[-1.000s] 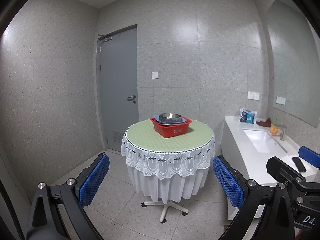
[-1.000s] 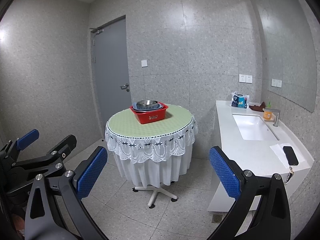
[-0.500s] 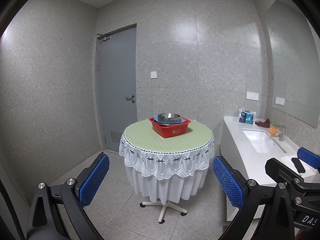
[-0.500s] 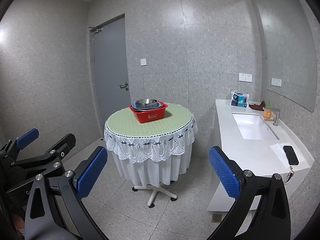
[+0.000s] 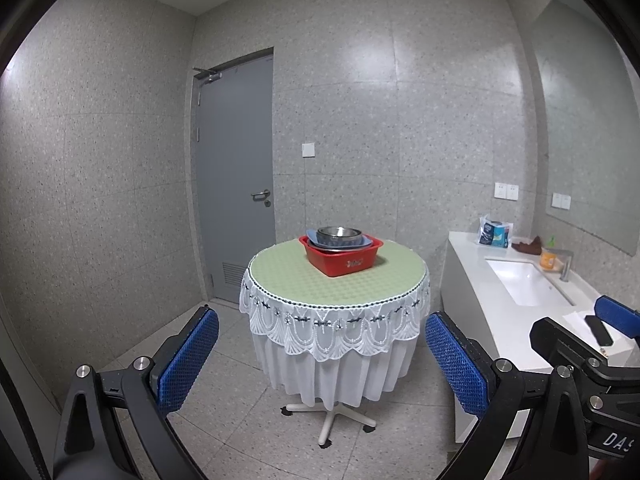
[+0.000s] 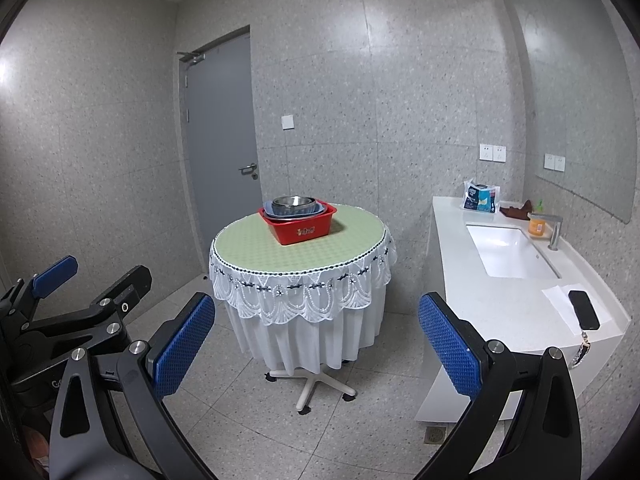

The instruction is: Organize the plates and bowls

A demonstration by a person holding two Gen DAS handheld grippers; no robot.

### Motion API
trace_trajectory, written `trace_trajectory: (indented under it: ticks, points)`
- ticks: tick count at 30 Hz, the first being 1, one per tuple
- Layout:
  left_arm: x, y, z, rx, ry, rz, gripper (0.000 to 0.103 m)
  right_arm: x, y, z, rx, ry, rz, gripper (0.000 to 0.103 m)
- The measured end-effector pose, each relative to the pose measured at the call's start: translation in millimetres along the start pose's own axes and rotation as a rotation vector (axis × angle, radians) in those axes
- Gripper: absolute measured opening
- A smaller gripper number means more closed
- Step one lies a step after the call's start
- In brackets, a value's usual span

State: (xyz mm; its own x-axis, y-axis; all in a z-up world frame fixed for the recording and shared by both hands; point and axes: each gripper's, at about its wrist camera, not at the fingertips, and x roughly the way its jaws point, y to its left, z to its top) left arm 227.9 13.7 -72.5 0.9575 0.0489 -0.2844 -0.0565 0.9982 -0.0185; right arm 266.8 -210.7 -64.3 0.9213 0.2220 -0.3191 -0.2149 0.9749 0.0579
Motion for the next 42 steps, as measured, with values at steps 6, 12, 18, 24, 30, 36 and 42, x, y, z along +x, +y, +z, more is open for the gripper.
trace_trajectory:
  ticks: [6,12,18,24,30,36,42]
  points:
    - [1,0,0,0.001,0.0,0.002,0.102,1,0,1,0.001,0.002,0.002,0.103]
    - [3,-1,0,0.004,0.001,0.005,0.102,4,-1,2,0.002,0.005,0.005,0.103]
    - [5,-3,2,0.005,0.005,0.007,0.102,8,-1,2,0.002,0.009,0.008,0.103]
    - [10,-6,3,0.007,0.005,0.012,0.102,13,-1,3,0.003,0.011,0.012,0.103]
    - [17,-9,3,0.007,0.009,0.017,0.102,23,-6,6,0.002,0.016,0.019,0.103]
    - [28,-17,8,0.009,0.013,0.026,0.102,31,-13,7,0.005,0.018,0.027,0.103]
    - [46,-31,14,0.012,0.036,0.043,0.102,46,-22,10,0.008,0.04,0.043,0.103]
